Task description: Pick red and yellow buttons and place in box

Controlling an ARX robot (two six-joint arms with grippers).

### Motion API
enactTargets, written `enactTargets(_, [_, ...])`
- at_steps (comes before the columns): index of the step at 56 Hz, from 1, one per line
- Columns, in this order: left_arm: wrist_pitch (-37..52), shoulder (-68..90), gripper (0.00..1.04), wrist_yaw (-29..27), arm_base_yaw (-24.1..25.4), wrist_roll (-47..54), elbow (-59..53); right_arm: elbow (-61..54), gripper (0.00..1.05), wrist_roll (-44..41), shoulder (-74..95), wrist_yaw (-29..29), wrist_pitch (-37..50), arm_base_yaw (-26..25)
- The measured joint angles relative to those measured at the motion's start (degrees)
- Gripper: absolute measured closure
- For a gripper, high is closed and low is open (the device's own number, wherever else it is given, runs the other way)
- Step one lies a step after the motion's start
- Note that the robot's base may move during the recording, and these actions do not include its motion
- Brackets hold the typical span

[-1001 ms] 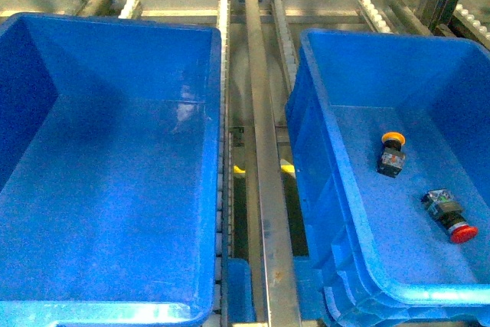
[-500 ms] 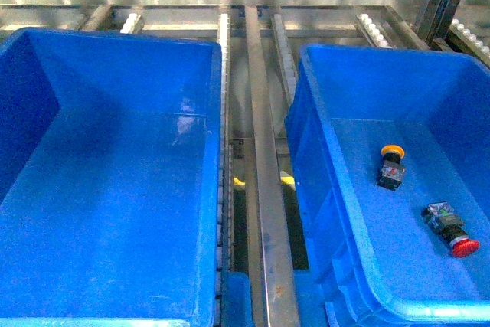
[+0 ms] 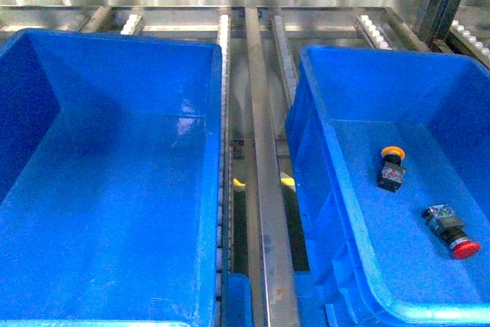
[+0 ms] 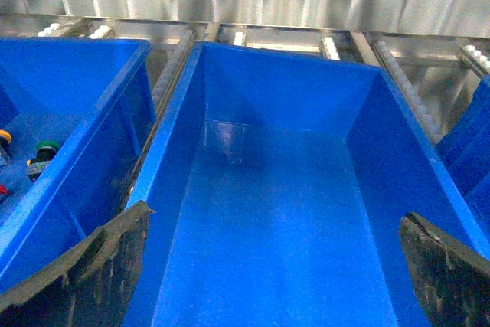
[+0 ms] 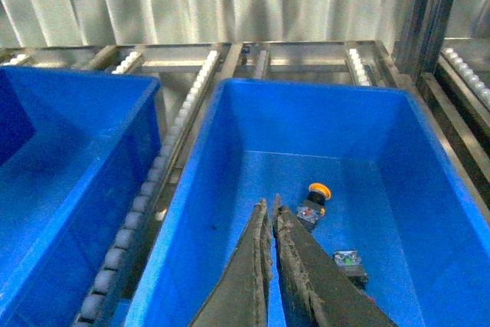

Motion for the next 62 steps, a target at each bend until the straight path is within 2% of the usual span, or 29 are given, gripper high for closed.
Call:
enactTargets(51, [0.00,0.00,0.08,0.00,0.00,0.00,0.00,0.00,1.01,0.00,0.02,0.00,0.00,0.00])
enactTargets(62, [0.00,0.00,0.08,0.00,0.00,0.00,0.00,0.00,0.68,-0.04,0.02,0.00,0.00,0.00])
